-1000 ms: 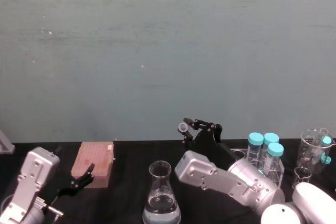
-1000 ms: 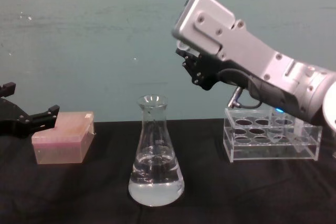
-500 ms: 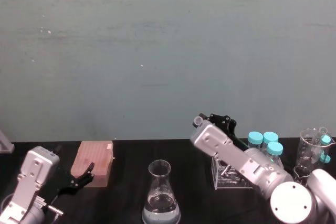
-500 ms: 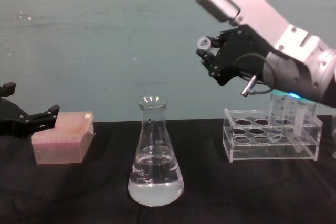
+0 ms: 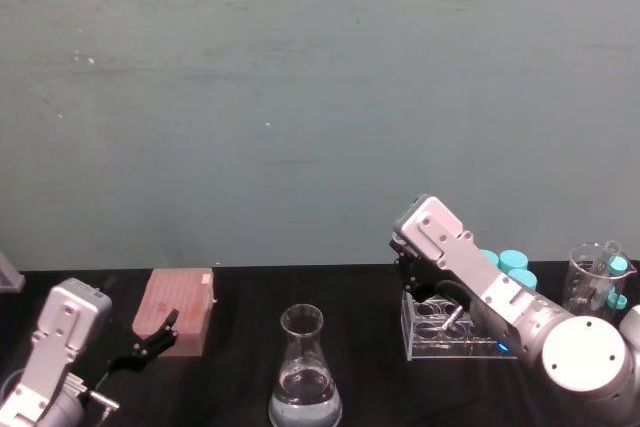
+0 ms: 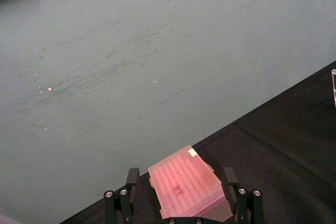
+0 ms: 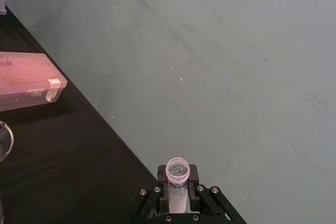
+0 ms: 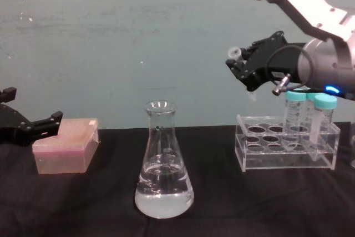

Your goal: Pour the liquid from the test tube into the beaker using one hand.

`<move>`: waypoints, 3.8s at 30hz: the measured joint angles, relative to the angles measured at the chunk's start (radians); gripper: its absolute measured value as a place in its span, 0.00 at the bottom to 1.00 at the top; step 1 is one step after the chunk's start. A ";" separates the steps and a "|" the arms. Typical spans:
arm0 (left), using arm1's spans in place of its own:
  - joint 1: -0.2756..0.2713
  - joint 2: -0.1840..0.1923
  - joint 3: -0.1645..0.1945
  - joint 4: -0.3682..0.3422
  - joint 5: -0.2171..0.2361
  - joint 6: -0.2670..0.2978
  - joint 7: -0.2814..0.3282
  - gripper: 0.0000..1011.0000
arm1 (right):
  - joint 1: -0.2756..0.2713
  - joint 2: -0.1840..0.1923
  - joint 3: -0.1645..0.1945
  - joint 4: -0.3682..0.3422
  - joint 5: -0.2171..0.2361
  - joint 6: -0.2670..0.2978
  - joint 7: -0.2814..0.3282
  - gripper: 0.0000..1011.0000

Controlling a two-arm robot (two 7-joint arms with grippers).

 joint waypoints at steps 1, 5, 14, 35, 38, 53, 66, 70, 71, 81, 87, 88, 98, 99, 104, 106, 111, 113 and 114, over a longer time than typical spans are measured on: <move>0.000 0.000 0.000 0.000 0.000 0.000 0.000 0.99 | -0.001 0.002 0.001 -0.005 0.004 0.008 0.005 0.21; 0.000 0.000 0.000 0.000 0.000 0.000 0.000 0.99 | -0.005 0.011 0.007 -0.022 0.026 0.039 0.029 0.21; 0.000 0.000 0.000 0.000 0.000 0.000 0.000 0.99 | -0.014 0.030 0.015 -0.051 0.090 0.097 0.079 0.21; 0.000 0.000 0.000 0.000 0.000 0.000 0.000 0.99 | 0.000 0.042 -0.014 -0.025 0.140 0.130 0.089 0.21; 0.000 0.000 0.000 0.000 0.000 0.000 0.000 0.99 | 0.003 0.043 -0.017 -0.018 0.145 0.134 0.089 0.21; 0.000 0.000 0.000 0.000 0.000 0.000 0.000 0.99 | 0.026 0.040 -0.024 0.022 0.186 0.153 0.108 0.21; 0.000 0.000 0.000 0.000 0.000 0.000 0.000 0.99 | 0.047 0.037 -0.033 0.062 0.214 0.155 0.112 0.21; 0.000 0.000 0.000 0.000 0.000 0.000 0.000 0.99 | 0.051 0.037 -0.033 0.068 0.221 0.155 0.112 0.21; 0.000 0.000 0.000 0.000 0.000 0.000 0.000 0.99 | 0.052 0.037 -0.034 0.069 0.222 0.155 0.112 0.21; 0.000 0.000 0.000 0.000 0.000 0.000 0.000 0.99 | 0.062 0.035 -0.038 0.092 0.233 0.151 0.108 0.21; 0.000 0.000 0.000 0.000 0.000 0.000 0.000 0.99 | 0.070 0.030 -0.039 0.110 0.235 0.140 0.097 0.21; 0.000 0.000 0.000 0.000 0.000 0.000 0.000 0.99 | 0.072 0.029 -0.039 0.116 0.235 0.135 0.093 0.21; 0.000 0.000 0.000 0.000 0.000 0.000 0.000 0.99 | 0.070 0.029 -0.039 0.114 0.235 0.136 0.093 0.21; 0.000 0.000 0.000 0.000 0.000 0.000 0.000 0.99 | 0.070 0.029 -0.039 0.113 0.235 0.136 0.093 0.21; 0.000 0.000 0.000 0.000 0.000 0.000 0.000 0.99 | 0.070 0.029 -0.039 0.112 0.235 0.136 0.093 0.21; 0.000 0.000 0.000 0.000 0.000 0.000 0.000 0.99 | 0.070 0.029 -0.039 0.112 0.235 0.137 0.093 0.21; 0.000 0.000 0.000 0.000 0.000 0.000 0.000 0.99 | 0.069 0.030 -0.038 0.111 0.235 0.137 0.093 0.21; 0.000 0.000 0.000 0.000 0.000 0.000 0.000 0.99 | 0.069 0.030 -0.038 0.111 0.235 0.137 0.093 0.21; 0.000 0.000 0.000 0.000 0.000 0.000 0.000 0.99 | 0.069 0.030 -0.038 0.110 0.235 0.137 0.093 0.21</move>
